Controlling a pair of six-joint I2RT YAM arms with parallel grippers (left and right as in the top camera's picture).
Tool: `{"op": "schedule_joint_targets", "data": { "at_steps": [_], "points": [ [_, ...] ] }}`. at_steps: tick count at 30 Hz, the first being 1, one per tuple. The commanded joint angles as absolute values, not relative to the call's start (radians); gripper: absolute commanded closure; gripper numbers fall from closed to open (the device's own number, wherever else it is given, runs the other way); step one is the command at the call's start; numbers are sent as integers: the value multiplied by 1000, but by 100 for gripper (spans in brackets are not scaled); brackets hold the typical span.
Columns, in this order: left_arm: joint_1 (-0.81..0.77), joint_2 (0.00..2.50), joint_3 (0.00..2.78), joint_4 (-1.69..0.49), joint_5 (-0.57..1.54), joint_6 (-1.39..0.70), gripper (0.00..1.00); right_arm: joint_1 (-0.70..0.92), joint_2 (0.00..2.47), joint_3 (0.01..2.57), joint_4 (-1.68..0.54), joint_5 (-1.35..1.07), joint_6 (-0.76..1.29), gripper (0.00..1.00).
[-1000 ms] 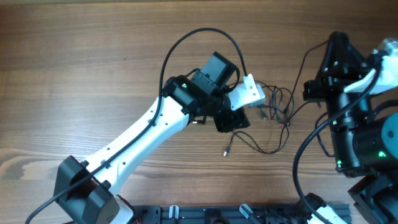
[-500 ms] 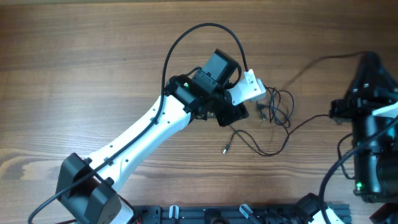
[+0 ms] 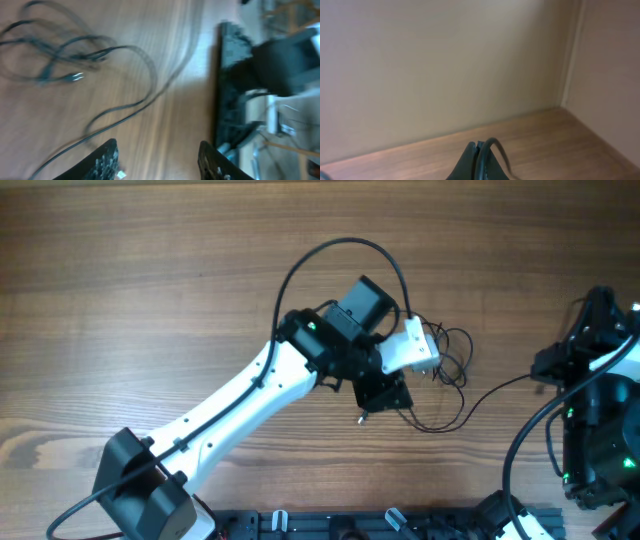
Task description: Untangle cables
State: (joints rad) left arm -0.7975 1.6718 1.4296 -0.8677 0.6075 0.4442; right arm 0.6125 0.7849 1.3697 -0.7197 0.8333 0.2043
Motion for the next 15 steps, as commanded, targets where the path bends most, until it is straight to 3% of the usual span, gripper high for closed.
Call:
{"op": "schedule_joint_targets", "data": {
  "at_steps": [1, 8, 15],
  "points": [
    [-862, 1684, 1425, -855, 777, 466, 44, 615, 820, 1380, -729, 738, 238, 96],
    [-976, 1684, 1425, -743, 776, 464, 46, 615, 899, 1380, -738, 661, 242, 96],
    [-1004, 1684, 1425, -614, 469, 307, 59, 615, 909, 1380, -742, 615, 262, 96]
  ]
}}
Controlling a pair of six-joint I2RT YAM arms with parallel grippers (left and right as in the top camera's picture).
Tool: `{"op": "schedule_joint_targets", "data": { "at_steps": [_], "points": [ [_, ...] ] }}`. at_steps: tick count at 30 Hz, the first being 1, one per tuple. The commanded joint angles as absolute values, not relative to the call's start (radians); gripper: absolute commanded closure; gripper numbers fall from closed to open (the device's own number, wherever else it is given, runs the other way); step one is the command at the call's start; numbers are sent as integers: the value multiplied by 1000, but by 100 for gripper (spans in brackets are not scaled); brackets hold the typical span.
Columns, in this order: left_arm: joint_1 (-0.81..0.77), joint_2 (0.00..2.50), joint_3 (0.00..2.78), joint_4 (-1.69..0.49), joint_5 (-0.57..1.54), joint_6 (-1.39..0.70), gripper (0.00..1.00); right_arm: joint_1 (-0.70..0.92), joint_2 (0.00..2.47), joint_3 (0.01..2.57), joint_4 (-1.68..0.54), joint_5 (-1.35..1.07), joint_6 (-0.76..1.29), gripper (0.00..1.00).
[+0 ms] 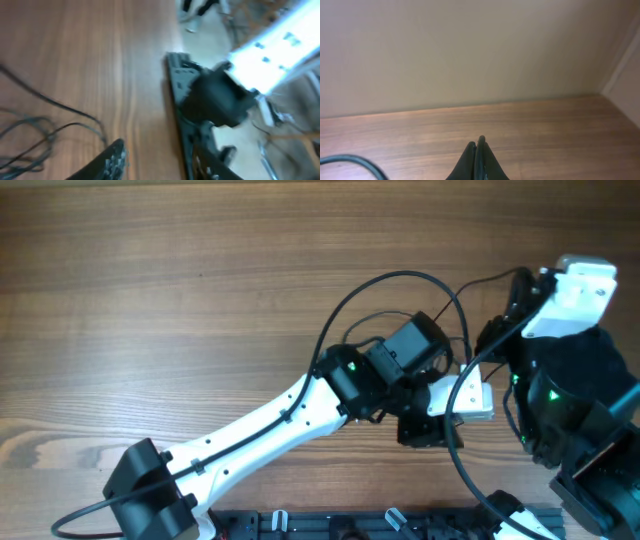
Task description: Untangle cables
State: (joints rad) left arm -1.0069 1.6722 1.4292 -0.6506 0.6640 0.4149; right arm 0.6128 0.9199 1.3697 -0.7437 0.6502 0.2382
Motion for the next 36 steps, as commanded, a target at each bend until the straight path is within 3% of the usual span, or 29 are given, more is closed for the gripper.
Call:
{"op": "schedule_joint_targets", "data": {
  "at_steps": [1, 13, 25, 36],
  "points": [
    [-1001, 1684, 1425, -599, 432, 285, 59, 615, 908, 1380, -742, 615, 262, 96],
    [-979, 1700, 1425, -388, 242, -17, 59, 615, 908, 1380, -747, 615, 263, 96],
    [-978, 1784, 1425, -147, 326, -271, 0, 615, 908, 1380, -768, 615, 263, 96],
    [-977, 1836, 1425, 18, 483, -277, 0, 615, 908, 1380, -776, 615, 263, 96]
  ]
}}
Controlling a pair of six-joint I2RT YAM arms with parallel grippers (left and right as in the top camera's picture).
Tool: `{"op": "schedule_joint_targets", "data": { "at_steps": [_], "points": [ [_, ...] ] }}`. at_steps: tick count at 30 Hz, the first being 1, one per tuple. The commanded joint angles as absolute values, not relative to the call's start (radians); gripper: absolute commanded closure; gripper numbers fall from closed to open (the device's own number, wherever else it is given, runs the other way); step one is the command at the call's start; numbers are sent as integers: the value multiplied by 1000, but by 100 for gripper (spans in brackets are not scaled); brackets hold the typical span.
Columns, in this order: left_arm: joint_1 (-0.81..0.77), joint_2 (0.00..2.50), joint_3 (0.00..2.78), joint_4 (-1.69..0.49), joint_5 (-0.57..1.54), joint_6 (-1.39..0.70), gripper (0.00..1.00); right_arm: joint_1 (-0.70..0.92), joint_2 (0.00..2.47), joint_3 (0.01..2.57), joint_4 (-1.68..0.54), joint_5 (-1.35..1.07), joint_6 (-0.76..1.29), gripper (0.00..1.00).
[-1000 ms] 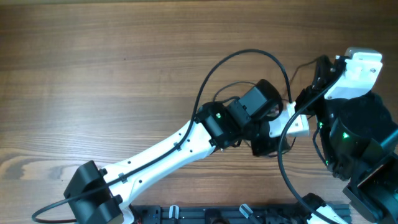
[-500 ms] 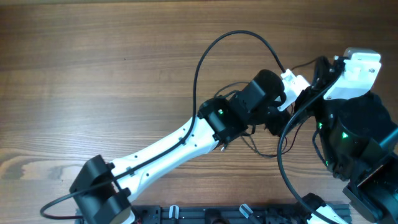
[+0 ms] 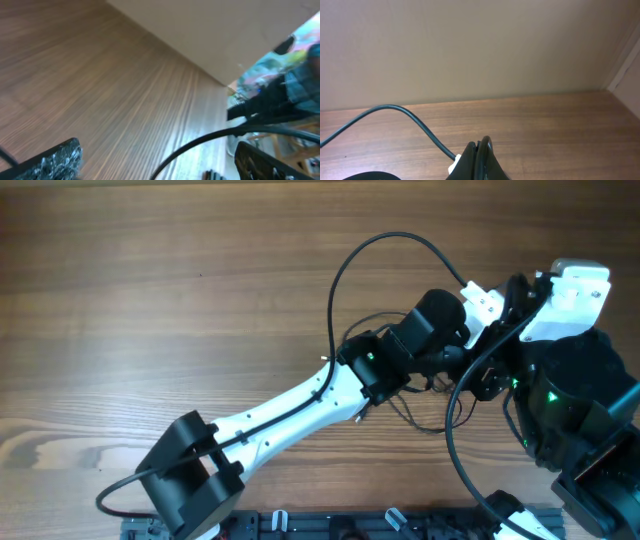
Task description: Untangle cables
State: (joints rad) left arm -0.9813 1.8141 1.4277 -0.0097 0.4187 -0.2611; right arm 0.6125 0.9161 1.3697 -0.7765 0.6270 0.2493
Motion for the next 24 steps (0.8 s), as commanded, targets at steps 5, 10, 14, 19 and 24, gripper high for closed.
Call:
{"op": "schedule_joint_targets", "data": {
  "at_steps": [5, 10, 14, 19, 24],
  "points": [
    [-977, 1860, 1425, 53, 484, -277, 0, 615, 908, 1380, -781, 614, 263, 96],
    [-977, 1910, 1425, 121, 542, -278, 4, 615, 908, 1380, -792, 614, 265, 96],
    [-976, 1944, 1425, 142, 558, -278, 13, 615, 908, 1380, -809, 615, 265, 96],
    [-976, 1966, 1425, 175, 578, -278, 38, 615, 908, 1380, -814, 615, 265, 96],
    [-969, 1967, 1425, 177, 600, -278, 96, 615, 908, 1380, -825, 615, 265, 96]
  ]
}}
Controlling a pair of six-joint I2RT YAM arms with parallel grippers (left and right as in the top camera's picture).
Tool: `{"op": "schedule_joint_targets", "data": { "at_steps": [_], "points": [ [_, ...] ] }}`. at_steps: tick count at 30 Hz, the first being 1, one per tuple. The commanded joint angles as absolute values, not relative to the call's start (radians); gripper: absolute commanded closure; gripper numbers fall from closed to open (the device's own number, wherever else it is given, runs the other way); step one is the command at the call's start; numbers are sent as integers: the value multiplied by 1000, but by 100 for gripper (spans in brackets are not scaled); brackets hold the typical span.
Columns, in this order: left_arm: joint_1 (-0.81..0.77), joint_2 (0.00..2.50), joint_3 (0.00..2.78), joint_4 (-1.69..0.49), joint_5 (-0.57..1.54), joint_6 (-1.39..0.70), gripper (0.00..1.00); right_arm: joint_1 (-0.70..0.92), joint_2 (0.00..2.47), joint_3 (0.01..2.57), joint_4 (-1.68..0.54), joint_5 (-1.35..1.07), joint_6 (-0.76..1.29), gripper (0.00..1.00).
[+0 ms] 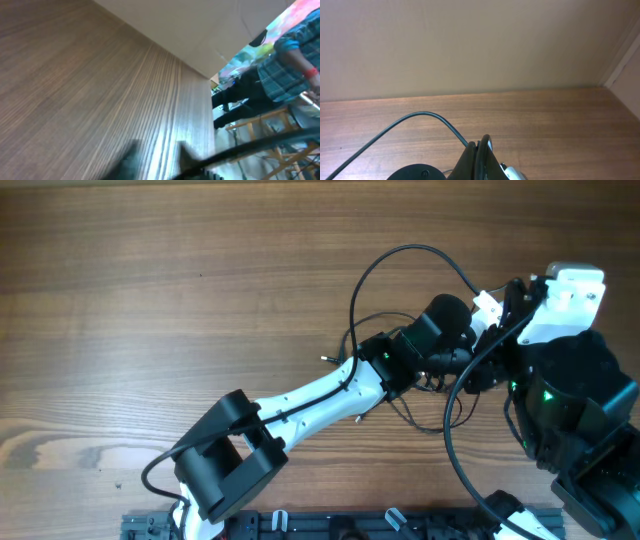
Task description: Untangle cables
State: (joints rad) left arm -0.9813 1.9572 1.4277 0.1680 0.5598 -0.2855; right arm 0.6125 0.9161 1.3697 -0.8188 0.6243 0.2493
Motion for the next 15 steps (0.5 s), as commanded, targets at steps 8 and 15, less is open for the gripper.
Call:
{"op": "schedule_joint_targets", "data": {
  "at_steps": [8, 15],
  "points": [
    [-844, 1937, 1425, 166, 804, -332, 96, 596, 908, 1380, -863, 759, 265, 96],
    [-585, 1861, 1425, 27, 997, -360, 96, 524, 908, 1380, -878, 773, 270, 0]
  ]
}}
